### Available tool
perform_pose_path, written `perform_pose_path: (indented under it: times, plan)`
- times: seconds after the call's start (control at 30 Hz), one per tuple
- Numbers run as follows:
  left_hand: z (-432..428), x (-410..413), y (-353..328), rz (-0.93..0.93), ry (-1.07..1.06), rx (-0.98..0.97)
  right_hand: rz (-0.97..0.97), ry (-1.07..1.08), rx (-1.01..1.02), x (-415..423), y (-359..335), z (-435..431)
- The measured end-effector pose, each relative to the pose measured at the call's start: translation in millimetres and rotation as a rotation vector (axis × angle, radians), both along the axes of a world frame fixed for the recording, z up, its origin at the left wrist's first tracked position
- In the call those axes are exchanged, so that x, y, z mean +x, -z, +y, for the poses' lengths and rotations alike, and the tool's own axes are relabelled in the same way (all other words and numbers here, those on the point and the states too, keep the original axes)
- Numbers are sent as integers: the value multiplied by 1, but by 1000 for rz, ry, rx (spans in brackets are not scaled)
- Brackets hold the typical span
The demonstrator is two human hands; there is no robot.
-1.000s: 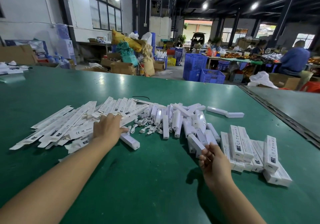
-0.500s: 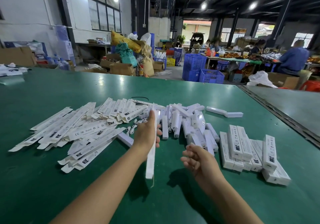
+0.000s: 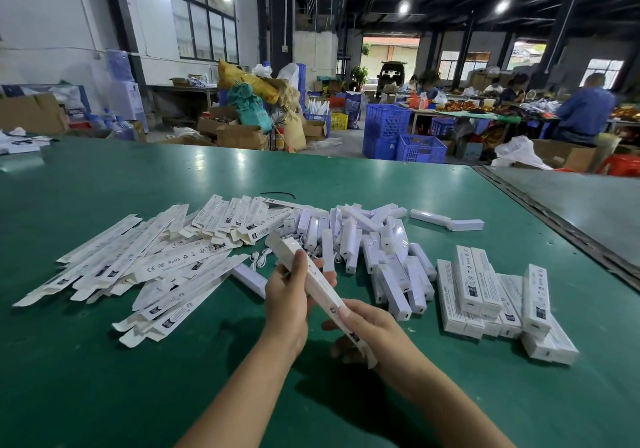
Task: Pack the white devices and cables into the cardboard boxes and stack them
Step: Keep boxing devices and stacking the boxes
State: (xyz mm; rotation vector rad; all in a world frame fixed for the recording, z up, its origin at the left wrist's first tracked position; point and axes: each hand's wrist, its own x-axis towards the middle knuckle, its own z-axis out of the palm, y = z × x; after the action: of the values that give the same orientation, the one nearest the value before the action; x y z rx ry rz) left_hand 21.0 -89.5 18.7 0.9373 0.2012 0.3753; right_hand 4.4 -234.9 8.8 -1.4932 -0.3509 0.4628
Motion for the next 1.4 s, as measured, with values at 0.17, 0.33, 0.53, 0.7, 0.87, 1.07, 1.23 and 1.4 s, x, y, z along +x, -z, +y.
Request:
perform_pose_path:
  times: [0.17, 0.33, 0.53, 0.7, 0.87, 1.07, 1.23, 1.4]
  plan:
    - [-2, -4, 10, -5, 80, -46, 31, -25, 38, 2, 5, 0]
    - [-5, -2, 13, -49, 178, -74, -83, 62, 6, 4, 7, 4]
    - [0, -2, 17, -71, 230, 12, 16, 37, 71, 6, 6, 0]
    - [-1, -3, 20, -38, 270, 87, 11, 36, 30, 7, 7, -2]
    - [-2, -2, 21, -28, 288, 76, -53, 130, -30, 7, 7, 0]
    - [-2, 0, 23, -7, 267, 104, 9, 200, 60, 6, 7, 5]
    - [-6, -6, 30, -38, 306, 339, 100, 285, 141, 13, 3, -4]
    - [-15, -20, 34, -115, 388, 761, 152, 286, 221, 15, 1, -13]
